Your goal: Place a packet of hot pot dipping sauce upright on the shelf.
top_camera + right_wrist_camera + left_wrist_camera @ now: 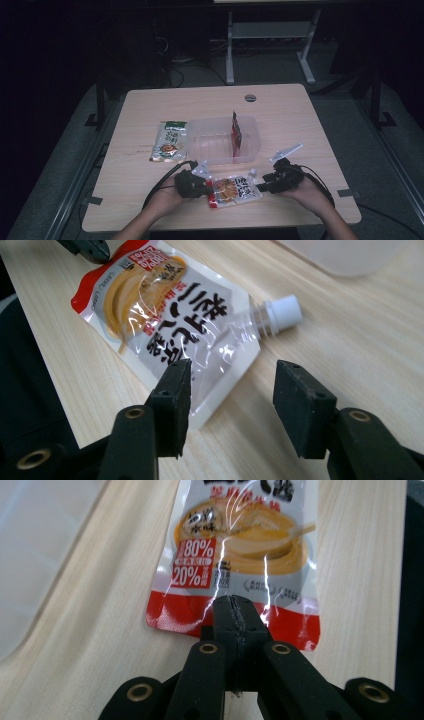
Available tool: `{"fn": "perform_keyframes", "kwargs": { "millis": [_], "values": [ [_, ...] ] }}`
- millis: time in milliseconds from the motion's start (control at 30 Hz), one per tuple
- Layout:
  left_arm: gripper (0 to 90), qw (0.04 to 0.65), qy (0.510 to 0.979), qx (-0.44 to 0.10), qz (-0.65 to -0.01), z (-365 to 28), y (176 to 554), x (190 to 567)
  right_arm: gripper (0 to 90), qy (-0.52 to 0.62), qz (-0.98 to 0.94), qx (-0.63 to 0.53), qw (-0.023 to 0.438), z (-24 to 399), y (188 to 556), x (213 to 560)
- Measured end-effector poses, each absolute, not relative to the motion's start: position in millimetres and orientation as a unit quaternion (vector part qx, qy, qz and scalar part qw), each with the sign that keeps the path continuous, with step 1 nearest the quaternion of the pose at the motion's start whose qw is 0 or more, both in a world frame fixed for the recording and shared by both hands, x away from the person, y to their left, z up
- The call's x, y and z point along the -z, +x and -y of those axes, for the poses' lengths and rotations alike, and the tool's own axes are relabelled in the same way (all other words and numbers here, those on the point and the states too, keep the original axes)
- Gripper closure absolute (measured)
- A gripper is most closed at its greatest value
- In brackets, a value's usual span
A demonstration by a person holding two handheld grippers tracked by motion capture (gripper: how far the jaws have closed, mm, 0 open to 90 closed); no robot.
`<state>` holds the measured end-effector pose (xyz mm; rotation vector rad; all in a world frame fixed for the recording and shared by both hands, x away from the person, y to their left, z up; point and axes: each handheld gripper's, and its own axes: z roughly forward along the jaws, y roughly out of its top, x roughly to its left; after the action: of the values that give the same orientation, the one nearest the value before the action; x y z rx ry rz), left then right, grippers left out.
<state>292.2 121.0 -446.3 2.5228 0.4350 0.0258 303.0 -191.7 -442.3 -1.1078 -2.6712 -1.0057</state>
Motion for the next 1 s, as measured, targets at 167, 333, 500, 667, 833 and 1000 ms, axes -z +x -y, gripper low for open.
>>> {"fn": "perform_keyframes", "kwargs": {
  "millis": [167,333,500,667,833,1000],
  "values": [
    [89.9,0.276,0.948,-0.009,-0.156,-116.8,291.6,449.4,46.6,-0.374,0.867,0.325,0.057,197.6,304.3,450.2],
    [89.9,0.274,0.949,-0.005,-0.155,-117.5,293.2,449.2,45.3,-0.374,0.865,0.327,0.078,194.5,308.2,457.3],
    [89.9,0.274,0.949,-0.004,-0.155,-117.5,293.3,449.2,45.5,-0.371,0.86,0.336,0.099,188.1,312.7,459.5],
    [90.0,0.275,0.948,-0.007,-0.157,-116.4,291.6,449.4,45.3,-0.366,0.857,0.343,0.115,180.3,315.1,460.7],
    [90.0,0.269,0.952,-0.007,-0.148,-116.3,292.6,448.7,45.3,-0.372,0.851,0.348,0.131,176.8,316.6,462.1],
    [90.0,0.28,0.947,-0.002,-0.158,-116.3,292.3,450.0,44.8,-0.372,0.847,0.355,0.136,171.4,318.7,463.2]
  ]
}}
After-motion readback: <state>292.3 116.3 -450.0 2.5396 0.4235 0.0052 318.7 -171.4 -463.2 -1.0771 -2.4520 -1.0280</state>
